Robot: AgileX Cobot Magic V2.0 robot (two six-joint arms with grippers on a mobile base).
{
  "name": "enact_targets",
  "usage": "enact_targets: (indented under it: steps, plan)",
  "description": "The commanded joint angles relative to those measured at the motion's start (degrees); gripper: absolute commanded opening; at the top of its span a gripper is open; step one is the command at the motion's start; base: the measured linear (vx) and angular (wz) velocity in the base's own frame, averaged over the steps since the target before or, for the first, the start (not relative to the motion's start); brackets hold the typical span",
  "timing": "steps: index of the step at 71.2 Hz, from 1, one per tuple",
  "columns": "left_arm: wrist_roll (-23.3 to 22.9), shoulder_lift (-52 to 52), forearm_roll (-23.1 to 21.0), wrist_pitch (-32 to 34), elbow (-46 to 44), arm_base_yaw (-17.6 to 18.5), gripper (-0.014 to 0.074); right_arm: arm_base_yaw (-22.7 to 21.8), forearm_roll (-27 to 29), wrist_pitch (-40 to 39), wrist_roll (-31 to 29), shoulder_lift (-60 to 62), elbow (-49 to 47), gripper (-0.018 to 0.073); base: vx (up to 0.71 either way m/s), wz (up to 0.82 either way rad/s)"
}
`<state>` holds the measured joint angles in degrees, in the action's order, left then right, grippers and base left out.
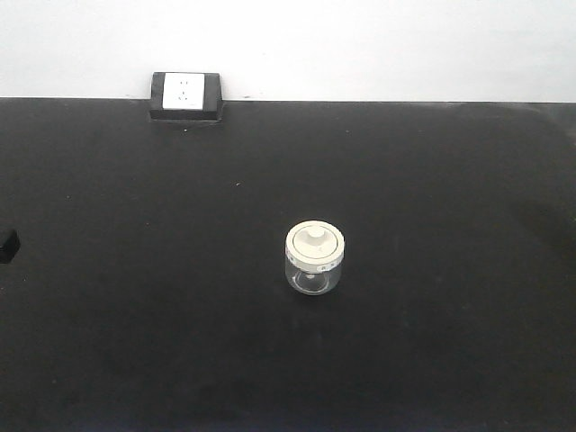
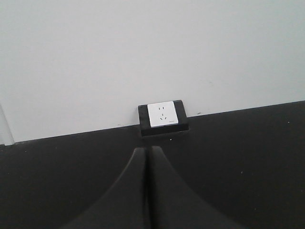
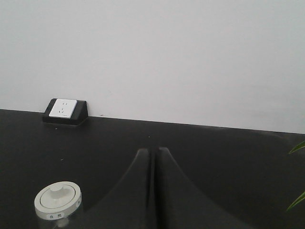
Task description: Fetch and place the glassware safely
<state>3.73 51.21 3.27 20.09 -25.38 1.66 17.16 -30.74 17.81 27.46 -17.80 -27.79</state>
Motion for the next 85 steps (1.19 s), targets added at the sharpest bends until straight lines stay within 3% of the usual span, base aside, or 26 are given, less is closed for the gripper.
enact_targets:
  steps: [1, 48, 62, 80, 85]
  plan:
    - [-0.2, -0.5, -0.3, 4.1, -1.4, 0.4, -0.0007, -0.3, -1.3, -3.4, 0.0, -0.5, -1.5, -0.0004, 0.0, 0.0]
    - [-0.2, -1.4, -0.3, 3.7, -1.4, 0.4, -0.0007, -0.3, -1.3, -3.4, 0.0, -0.5, -1.5, -0.0004, 0.0, 0.0]
    - [-0.5, -7.5, -0.4, -6.8, -1.4, 0.4, -0.0007, -0.3, -1.3, -3.4, 0.0, -0.5, -1.5, -0.0004, 0.0, 0.0]
    - [-0.4, -16.5, -0.4, -27.6, -1.1, 0.4, -0.0007, -0.3, -1.3, -3.4, 0.0, -0.5, -1.5, -0.0004, 0.0, 0.0]
    - [-0.4, -19.6, -0.4, -30.0, 0.5, 0.4, -0.0007, -0.3, -1.3, -3.4, 0.0, -0.5, -1.5, -0.0004, 0.0, 0.0]
